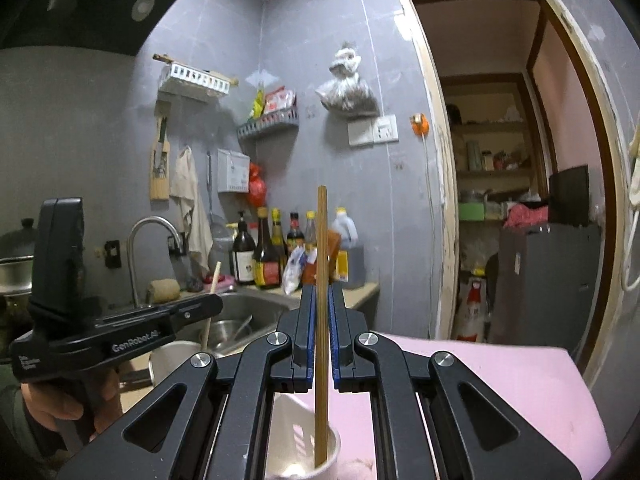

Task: Organize utensils
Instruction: 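Lift both held chopsticks and carry them over the white basket, then open the left tool over the basket while the right tool releases its chopstick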

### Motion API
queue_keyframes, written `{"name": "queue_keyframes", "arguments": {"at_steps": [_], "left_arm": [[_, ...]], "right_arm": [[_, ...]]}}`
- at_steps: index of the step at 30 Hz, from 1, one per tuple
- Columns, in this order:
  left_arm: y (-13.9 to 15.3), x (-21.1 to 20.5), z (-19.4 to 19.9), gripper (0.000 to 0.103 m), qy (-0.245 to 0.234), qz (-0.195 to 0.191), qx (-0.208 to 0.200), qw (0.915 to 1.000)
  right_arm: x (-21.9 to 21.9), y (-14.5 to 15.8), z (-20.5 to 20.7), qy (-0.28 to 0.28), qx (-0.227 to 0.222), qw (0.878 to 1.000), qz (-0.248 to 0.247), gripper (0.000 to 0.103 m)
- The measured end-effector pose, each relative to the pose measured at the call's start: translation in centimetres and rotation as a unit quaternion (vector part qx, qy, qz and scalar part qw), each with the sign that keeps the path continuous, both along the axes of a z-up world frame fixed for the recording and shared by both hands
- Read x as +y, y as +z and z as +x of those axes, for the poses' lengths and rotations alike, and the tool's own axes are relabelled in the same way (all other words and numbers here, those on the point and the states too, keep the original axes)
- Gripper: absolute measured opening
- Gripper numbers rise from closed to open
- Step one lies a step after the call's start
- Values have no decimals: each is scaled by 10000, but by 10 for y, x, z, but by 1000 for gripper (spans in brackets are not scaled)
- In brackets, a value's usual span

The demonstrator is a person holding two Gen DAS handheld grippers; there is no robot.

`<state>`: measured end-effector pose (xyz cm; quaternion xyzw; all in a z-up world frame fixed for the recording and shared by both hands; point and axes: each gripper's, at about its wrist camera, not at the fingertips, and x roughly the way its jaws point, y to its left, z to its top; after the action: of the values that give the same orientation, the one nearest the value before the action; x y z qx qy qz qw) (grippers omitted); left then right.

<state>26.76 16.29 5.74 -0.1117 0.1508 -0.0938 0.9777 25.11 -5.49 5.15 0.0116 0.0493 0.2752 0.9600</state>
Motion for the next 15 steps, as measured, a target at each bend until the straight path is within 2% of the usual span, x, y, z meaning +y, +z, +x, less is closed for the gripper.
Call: {"name": "queue_keyframes", "arguments": {"at_steps": [3,5,6,9,11,13,15], "left_arm": [[2,-2,-5,8,-93,-83,38,9999],[5,-4,-9,21,-136,-135,23,9998],[8,-5,-12,24,-159,-177,10,9997],[15,-8,-17,25,-169,-266,-53,9995],[21,-12,-22,30,-158,-259,-125,9995],[26,-16,-26,36,-166,-276,-198,9993],[32,-22,-31,40,-130,-262,-293,9991]], "right_arm": [[-6,1,-1,18,106,9999,36,9],[-9,2,-2,33,129,9999,75,15],[-10,2,-2,38,126,9999,89,20],[-16,8,-6,34,51,9999,123,21],[-21,12,-9,22,6,9998,176,24],[-26,17,-12,-16,-75,9997,231,29],[-32,21,-16,-76,-172,9995,261,39]]}}
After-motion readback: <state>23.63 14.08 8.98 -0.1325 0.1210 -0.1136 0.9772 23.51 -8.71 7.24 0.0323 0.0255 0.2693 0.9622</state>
